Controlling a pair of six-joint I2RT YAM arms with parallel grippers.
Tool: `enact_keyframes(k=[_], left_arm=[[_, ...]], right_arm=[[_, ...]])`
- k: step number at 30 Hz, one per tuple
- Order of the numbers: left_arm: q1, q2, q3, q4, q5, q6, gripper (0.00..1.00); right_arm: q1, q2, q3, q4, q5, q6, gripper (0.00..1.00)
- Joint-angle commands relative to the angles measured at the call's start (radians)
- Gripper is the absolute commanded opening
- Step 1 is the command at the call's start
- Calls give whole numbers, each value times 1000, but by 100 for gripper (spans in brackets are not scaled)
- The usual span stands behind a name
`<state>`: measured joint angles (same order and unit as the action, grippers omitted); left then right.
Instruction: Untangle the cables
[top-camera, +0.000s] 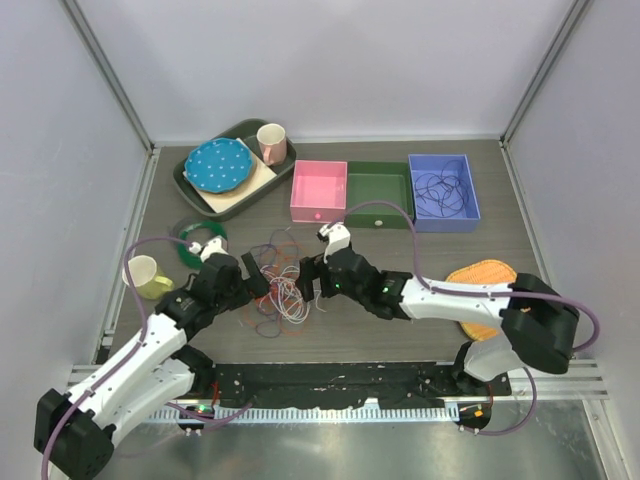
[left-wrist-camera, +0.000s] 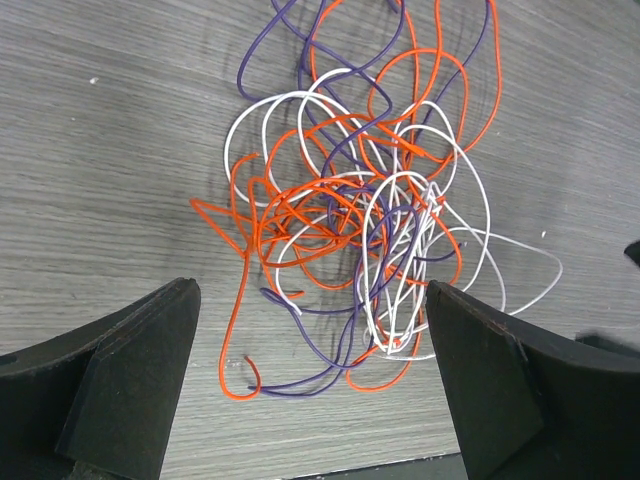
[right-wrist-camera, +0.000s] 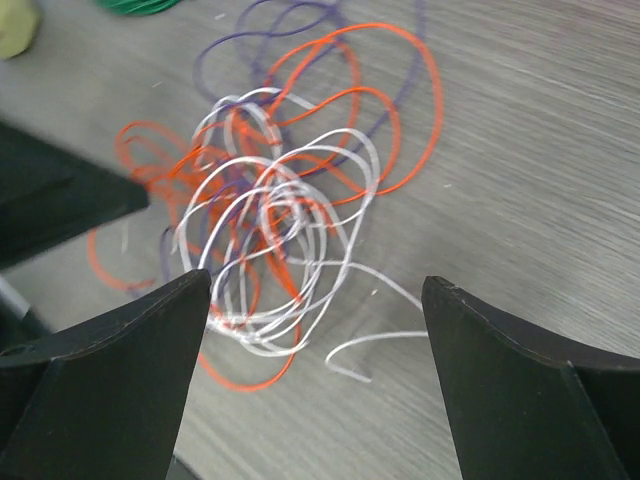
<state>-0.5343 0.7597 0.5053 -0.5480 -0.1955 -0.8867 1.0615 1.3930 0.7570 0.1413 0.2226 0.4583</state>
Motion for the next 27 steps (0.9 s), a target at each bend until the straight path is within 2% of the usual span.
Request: enact_keyframes(k=[1, 3, 9, 15, 20, 23, 24, 26, 27], left_arm=[[7, 33, 2, 25, 24, 6, 100], [7, 53, -2, 46, 45, 9, 100], [7, 116, -13, 127, 103, -43, 100], [7, 191, -7, 189, 82, -98, 99], [7, 265, 25, 209, 27, -123, 91], [7, 311, 36, 239, 39, -130, 88], [7, 323, 38, 246, 39, -133, 84], [7, 351, 48, 261, 44, -129, 80], [7, 374, 56, 257, 33, -129, 65]], right_arm=[[-8, 89, 133, -120, 213, 134, 92], [-8, 118, 156, -135, 225, 138, 88], [-8, 201, 240, -328, 279, 184, 80], [-8, 218, 234, -358, 253, 195, 75], [-8, 300, 284, -390, 188, 181, 68], [-11, 331, 303, -419, 208, 189, 61], [-11, 334, 306, -424, 207, 191, 54], [-11, 334, 304, -428, 204, 191, 48], [-11, 331, 300, -427, 199, 192, 43]])
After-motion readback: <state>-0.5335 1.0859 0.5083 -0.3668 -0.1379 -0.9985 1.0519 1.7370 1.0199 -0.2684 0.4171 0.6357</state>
